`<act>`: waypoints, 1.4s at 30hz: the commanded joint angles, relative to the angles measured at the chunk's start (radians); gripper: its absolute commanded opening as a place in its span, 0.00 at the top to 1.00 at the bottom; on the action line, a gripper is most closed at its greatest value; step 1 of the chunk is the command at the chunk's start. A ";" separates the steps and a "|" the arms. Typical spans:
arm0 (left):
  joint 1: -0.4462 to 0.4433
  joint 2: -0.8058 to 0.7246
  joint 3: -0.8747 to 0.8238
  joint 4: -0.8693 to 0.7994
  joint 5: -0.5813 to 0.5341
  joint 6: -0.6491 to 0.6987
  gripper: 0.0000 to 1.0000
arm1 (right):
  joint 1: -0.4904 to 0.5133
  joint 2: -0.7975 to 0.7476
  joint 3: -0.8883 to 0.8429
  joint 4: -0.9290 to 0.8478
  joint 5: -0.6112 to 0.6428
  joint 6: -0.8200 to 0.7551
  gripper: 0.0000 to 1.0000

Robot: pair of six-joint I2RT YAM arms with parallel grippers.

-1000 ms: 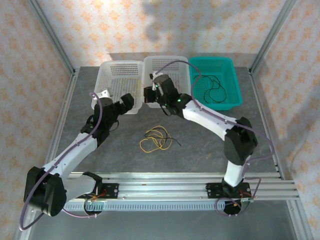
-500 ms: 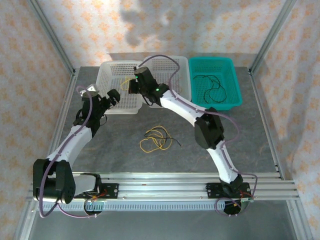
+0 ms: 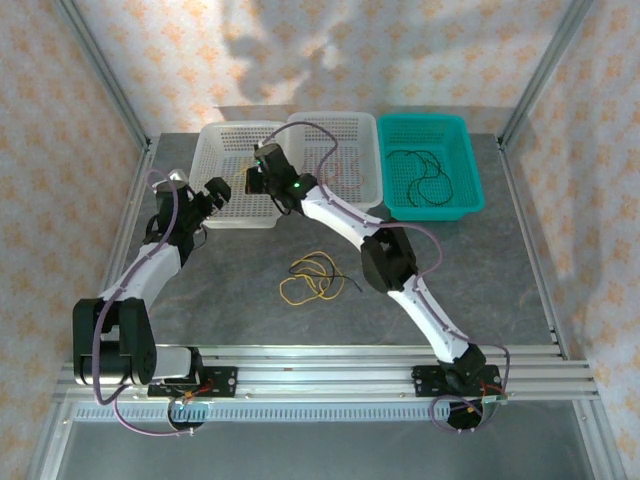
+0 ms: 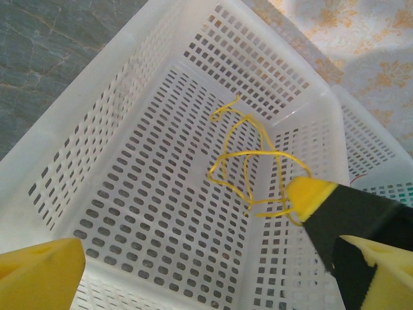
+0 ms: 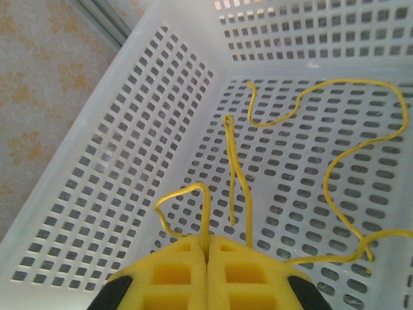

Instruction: Untangle the cables

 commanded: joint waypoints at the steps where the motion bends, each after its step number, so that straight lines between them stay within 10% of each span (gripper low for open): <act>1: 0.008 0.006 0.036 0.038 0.032 -0.015 0.01 | 0.003 0.027 0.063 0.019 -0.036 0.010 0.98; 19: -0.017 -0.075 0.030 -0.069 0.015 0.070 0.01 | 0.004 -0.115 0.026 -0.075 -0.038 -0.080 0.83; 42: -0.421 -0.152 -0.105 -0.084 -0.081 0.091 0.01 | 0.004 -0.933 -1.167 0.256 0.093 -0.113 0.86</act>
